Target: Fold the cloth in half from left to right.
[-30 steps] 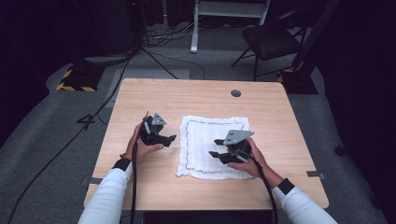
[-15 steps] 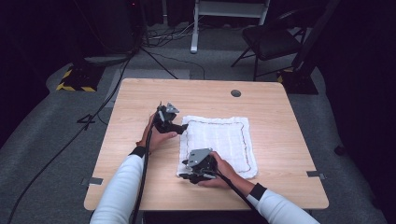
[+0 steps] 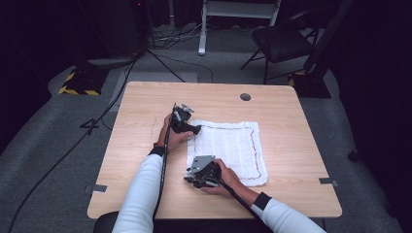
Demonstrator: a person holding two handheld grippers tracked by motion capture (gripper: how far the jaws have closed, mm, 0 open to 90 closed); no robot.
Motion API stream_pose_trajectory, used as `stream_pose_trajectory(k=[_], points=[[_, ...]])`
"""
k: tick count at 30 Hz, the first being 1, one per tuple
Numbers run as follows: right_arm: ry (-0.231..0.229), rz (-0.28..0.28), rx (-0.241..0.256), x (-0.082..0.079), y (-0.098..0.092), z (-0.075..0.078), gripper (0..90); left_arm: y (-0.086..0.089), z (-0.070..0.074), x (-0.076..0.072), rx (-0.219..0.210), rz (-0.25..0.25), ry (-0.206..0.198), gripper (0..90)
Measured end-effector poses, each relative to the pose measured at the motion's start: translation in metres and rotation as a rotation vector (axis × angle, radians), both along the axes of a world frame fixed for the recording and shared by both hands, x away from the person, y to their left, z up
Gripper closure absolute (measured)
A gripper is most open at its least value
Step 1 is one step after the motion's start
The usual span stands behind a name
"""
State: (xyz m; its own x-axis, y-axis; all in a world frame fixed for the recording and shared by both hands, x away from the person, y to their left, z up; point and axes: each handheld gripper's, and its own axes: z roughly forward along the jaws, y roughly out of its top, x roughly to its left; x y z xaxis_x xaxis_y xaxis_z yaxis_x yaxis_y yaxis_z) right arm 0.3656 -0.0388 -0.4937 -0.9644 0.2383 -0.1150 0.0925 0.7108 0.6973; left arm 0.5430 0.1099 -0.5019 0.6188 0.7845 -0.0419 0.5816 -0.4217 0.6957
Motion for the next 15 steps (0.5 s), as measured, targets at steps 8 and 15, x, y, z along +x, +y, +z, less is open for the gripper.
stream_pose_trajectory(k=[8,15], points=[[-0.019,-0.048,-0.011,0.004,0.002,0.0,84.4,0.007,0.004,-0.001,-0.016,-0.061,-0.002,44.1],[-0.024,-0.043,-0.007,0.003,0.002,0.001,85.7,0.013,0.006,-0.002,-0.055,-0.113,0.052,79.1]])
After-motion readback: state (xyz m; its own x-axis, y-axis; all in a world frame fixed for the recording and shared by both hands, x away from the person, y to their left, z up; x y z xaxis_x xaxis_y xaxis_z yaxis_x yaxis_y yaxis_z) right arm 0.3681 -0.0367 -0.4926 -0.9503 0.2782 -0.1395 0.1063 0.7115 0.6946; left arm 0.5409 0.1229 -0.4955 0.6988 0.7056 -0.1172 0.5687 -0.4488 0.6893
